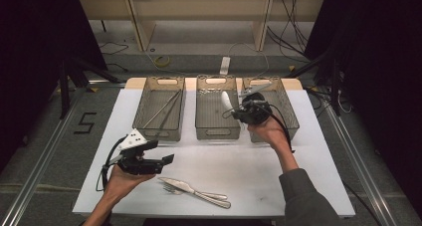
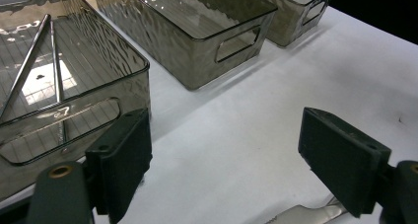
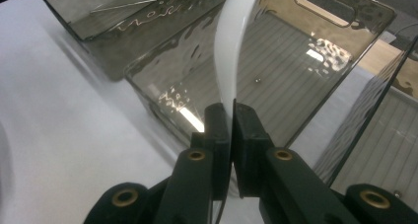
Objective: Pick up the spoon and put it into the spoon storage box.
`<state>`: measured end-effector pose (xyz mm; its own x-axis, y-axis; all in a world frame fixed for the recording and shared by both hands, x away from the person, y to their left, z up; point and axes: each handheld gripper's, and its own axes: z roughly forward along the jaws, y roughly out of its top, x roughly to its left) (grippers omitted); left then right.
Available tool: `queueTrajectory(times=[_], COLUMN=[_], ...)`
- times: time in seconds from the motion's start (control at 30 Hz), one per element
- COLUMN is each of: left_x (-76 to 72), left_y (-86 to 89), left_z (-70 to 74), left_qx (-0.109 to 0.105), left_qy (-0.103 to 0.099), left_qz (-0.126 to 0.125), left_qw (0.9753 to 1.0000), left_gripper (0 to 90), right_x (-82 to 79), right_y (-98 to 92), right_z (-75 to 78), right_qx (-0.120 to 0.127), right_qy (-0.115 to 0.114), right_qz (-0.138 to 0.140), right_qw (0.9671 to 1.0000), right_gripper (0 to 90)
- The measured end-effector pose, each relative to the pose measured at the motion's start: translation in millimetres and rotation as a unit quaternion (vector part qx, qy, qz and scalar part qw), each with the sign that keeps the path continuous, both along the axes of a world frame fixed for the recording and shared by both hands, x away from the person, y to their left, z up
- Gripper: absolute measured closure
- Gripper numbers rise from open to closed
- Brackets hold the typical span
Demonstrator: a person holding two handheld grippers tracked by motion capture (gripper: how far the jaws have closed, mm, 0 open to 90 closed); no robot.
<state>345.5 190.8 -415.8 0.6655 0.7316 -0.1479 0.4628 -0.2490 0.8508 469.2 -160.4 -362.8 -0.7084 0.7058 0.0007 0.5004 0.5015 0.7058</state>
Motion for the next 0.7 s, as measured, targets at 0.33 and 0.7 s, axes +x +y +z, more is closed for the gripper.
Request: queueTrajectory(times=[0.33,0.7], left_x=[-0.5,-1.0], left_y=[-0.6,-0.6], left_z=[0.2,0.6], left_qx=[-0.002,-0.004], left_qy=[-0.003,-0.008], left_qz=[0.000,0.000], left_qw=[1.0000,1.0000], left_gripper=[19.9,19.9], right_x=[24.1,44.1], right_y=[15.4,33.2], right_z=[0.1,-12.4], right_qx=[-0.003,-0.015], right_qy=[0.011,0.028], right_qz=[-0.025,-0.045], right_qw=[0.9996,0.9985], right_gripper=[86.5,86.4])
